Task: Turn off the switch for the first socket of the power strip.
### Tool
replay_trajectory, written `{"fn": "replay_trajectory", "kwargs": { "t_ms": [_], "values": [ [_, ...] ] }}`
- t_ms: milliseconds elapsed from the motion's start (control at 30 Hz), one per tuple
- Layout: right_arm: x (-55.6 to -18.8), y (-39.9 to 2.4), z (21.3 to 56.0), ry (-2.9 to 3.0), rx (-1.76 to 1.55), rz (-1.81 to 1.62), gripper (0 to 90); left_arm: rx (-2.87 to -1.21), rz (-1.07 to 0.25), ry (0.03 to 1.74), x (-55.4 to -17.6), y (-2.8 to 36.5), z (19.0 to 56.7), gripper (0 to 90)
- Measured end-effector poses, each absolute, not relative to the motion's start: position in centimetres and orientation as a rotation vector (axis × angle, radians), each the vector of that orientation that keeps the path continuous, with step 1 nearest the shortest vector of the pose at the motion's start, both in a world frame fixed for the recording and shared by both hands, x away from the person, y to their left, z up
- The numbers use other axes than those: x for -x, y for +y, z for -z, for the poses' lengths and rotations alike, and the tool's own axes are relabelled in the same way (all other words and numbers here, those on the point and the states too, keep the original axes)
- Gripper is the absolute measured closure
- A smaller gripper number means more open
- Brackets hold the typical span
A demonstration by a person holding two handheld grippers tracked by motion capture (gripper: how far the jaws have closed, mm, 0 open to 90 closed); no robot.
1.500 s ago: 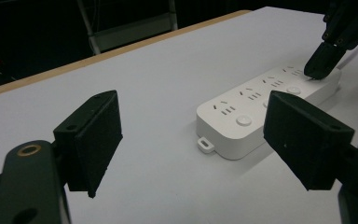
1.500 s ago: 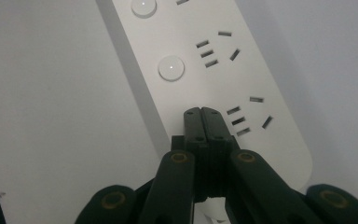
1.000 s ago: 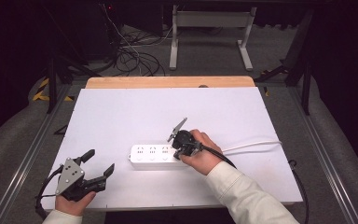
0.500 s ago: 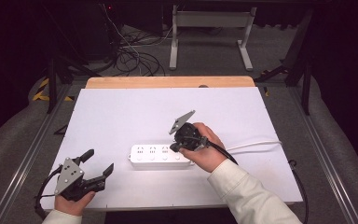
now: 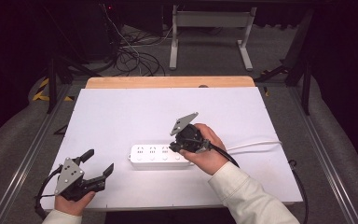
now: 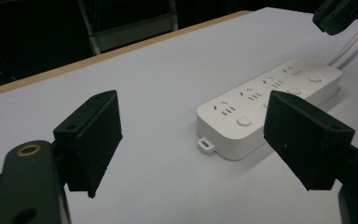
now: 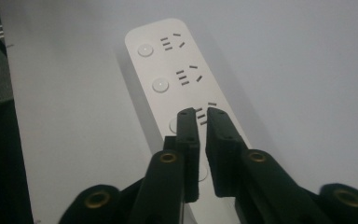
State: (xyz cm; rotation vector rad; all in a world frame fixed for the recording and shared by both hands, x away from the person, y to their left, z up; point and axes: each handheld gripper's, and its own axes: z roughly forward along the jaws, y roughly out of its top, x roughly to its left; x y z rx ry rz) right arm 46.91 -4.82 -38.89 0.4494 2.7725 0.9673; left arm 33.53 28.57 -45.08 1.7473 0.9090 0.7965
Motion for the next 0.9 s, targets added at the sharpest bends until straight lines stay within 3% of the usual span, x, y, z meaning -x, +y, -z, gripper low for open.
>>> {"fn": "replay_trajectory", "kwargs": {
  "t_ms": [267,733,900],
  "values": [
    [-46.6,-6.0,38.0,2.722,-0.467,-1.061,63.4,-1.749,-0.798,0.909,-33.5,28.5,45.1,19.5],
    [-46.0,-8.2,36.8,2.672,-0.471,-1.117,49.7,-1.749,-0.796,0.910,-33.5,28.5,45.1,19.5],
    [-45.7,-9.3,36.2,2.626,-0.474,-1.159,40.5,-1.747,-0.796,0.911,-33.5,28.5,45.1,19.5]
  ]
}}
